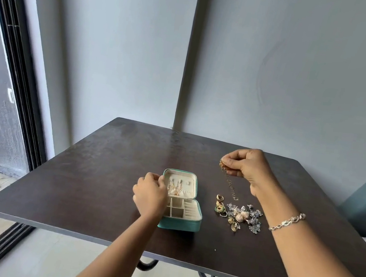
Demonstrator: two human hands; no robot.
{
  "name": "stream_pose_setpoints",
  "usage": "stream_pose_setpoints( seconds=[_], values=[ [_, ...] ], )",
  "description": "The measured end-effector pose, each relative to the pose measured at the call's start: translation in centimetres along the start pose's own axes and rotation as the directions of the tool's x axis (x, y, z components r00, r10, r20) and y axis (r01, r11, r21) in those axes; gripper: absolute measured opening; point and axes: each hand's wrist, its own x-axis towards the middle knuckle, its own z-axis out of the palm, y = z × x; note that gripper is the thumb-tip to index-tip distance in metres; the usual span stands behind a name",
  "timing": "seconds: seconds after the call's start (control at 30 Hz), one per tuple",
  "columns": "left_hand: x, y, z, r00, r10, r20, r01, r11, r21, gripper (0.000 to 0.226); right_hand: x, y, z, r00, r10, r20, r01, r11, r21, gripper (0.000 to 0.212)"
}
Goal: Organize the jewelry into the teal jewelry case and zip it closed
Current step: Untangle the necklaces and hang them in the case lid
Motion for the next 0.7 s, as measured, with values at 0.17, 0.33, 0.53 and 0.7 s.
stream_pose_setpoints(
  seconds=[0.17,0.33,0.53,0.7],
  values=[
    [0.0,-1.7,1.2,0.987,0.034,0.157,-0.043,0.998,0.055,0.029,0.2,0.7,-0.6,1.0,-0.026,0.001,0.025,0.983,-0.181,0.021],
    [-0.7,-2.1,1.1,0.976,0.14,0.167,-0.152,0.987,0.058,0.031,0.2,0.5,-0.1,0.999,-0.039,0.035,0.044,0.986,-0.162,0.019],
    [0.8,-3.4,2.0,0.94,0.268,0.214,-0.294,0.951,0.1,0.046,1.0,0.2,0.5,0.989,-0.102,0.103,0.124,0.961,-0.246,0.02],
    [1.5,-4.0,2.3,0.92,0.324,0.219,-0.336,0.942,0.019,0.045,1.9,0.8,0.9,0.986,-0.128,0.11,0.159,0.922,-0.353,0.021]
  ],
)
